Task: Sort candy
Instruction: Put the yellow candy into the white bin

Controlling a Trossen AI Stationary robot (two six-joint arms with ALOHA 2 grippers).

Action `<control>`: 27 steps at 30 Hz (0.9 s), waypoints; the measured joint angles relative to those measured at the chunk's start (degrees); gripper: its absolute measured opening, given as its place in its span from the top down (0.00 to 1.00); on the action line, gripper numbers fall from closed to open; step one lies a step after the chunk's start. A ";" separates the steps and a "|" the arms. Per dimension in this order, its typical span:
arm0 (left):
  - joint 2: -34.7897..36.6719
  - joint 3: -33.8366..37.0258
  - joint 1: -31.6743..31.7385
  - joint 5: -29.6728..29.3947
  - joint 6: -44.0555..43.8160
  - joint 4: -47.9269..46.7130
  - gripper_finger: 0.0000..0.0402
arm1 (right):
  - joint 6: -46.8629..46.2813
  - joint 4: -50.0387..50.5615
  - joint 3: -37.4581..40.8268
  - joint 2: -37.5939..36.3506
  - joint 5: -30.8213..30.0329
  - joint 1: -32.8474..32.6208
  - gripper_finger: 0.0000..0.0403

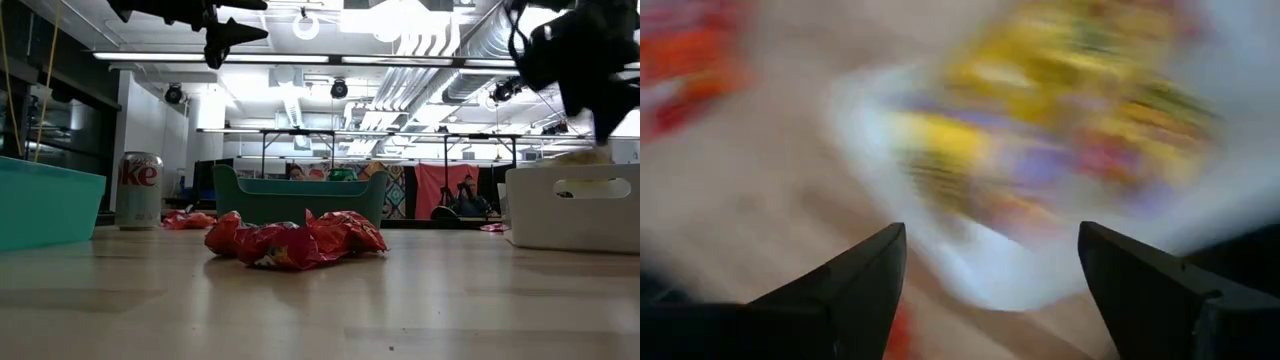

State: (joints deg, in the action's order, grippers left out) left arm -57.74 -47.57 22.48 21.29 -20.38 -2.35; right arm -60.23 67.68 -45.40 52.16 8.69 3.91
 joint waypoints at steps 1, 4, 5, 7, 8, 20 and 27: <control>0.00 0.00 0.00 -0.01 0.00 -0.01 0.53 | -1.25 1.84 0.26 0.59 -0.51 0.33 0.28; 0.00 0.00 0.00 -0.03 0.00 0.00 0.53 | 0.85 -4.06 -0.03 0.73 -0.99 -0.87 0.28; 0.00 0.00 0.00 -0.07 0.02 0.00 0.53 | 0.16 -3.74 -0.07 0.84 -1.55 -1.02 0.28; 0.00 0.00 0.00 -0.42 0.00 0.02 0.53 | -0.72 -1.57 0.19 1.48 -3.29 -0.61 0.28; 0.00 0.00 0.00 -0.42 -0.14 0.02 0.53 | 0.36 -3.19 0.03 1.58 -3.42 -0.52 0.28; 2.85 -2.09 -10.94 13.12 -18.88 -0.64 0.54 | 20.37 -22.65 -8.74 0.77 -8.88 -2.04 0.28; -0.41 -8.08 -33.39 4.73 -27.58 -30.55 0.58 | 24.55 -25.55 -8.95 0.77 -14.43 -2.02 0.28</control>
State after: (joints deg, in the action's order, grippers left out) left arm -58.15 -55.65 -10.91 26.01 -47.96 -32.90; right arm -35.68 42.13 -54.35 52.93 -5.73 1.89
